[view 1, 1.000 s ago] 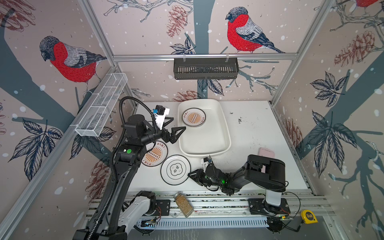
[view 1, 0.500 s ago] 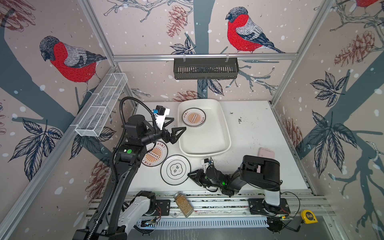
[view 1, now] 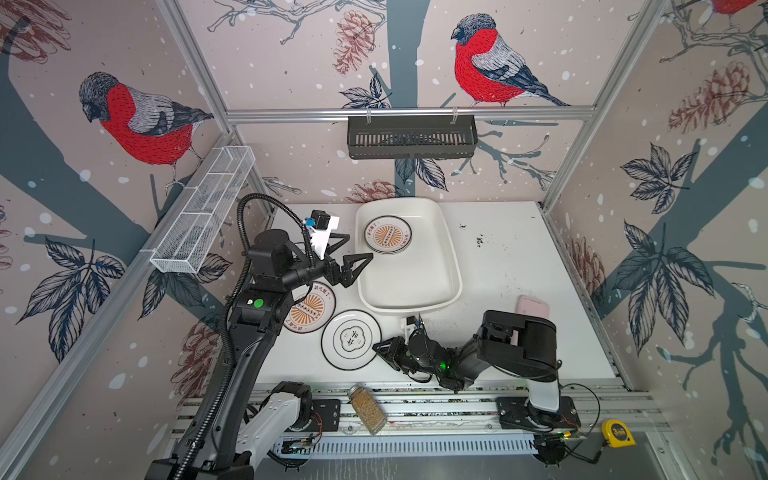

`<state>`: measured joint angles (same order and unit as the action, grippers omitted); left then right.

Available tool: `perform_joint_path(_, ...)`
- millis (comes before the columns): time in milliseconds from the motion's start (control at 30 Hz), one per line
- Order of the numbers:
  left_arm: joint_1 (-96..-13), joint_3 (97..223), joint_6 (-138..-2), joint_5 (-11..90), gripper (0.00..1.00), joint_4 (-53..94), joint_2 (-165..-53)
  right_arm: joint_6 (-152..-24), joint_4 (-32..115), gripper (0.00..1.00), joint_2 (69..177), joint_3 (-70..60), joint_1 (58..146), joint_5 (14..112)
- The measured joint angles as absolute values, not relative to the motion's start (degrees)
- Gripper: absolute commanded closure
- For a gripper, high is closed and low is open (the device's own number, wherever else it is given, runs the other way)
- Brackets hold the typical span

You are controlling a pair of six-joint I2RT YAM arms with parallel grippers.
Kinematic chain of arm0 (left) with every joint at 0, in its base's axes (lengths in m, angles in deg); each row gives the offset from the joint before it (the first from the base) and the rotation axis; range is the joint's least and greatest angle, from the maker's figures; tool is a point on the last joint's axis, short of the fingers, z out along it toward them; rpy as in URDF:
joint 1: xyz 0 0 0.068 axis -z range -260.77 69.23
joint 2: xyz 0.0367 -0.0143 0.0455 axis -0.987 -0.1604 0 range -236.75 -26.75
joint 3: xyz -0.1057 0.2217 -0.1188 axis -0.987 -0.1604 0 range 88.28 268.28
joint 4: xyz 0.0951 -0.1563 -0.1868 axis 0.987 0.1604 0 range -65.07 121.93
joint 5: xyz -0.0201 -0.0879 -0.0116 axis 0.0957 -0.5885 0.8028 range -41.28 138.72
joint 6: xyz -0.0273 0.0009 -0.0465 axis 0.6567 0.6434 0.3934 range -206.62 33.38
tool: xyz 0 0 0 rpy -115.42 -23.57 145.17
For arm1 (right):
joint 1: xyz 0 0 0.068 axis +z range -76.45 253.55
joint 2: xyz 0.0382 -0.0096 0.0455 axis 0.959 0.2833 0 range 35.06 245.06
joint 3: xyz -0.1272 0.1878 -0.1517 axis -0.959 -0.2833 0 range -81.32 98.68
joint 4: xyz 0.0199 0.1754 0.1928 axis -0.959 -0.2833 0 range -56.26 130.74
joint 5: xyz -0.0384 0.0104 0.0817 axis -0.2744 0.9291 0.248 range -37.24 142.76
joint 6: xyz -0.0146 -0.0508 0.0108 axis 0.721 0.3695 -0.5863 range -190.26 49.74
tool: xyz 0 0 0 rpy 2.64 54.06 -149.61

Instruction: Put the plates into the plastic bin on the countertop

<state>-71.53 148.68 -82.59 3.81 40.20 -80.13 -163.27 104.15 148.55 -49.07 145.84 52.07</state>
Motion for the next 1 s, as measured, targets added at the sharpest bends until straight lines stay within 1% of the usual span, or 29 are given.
perform_joint_path(567,-71.53,148.18,-82.15,3.72,0.02,39.35,-79.56,-164.56,104.26,0.79,149.60,-48.32,145.86,51.00)
perform_joint_path(1000,-71.53,147.83,-82.00,3.55,0.02,39.02,-79.02,-164.80,105.23,0.91,149.62,-48.98,146.03,49.99)
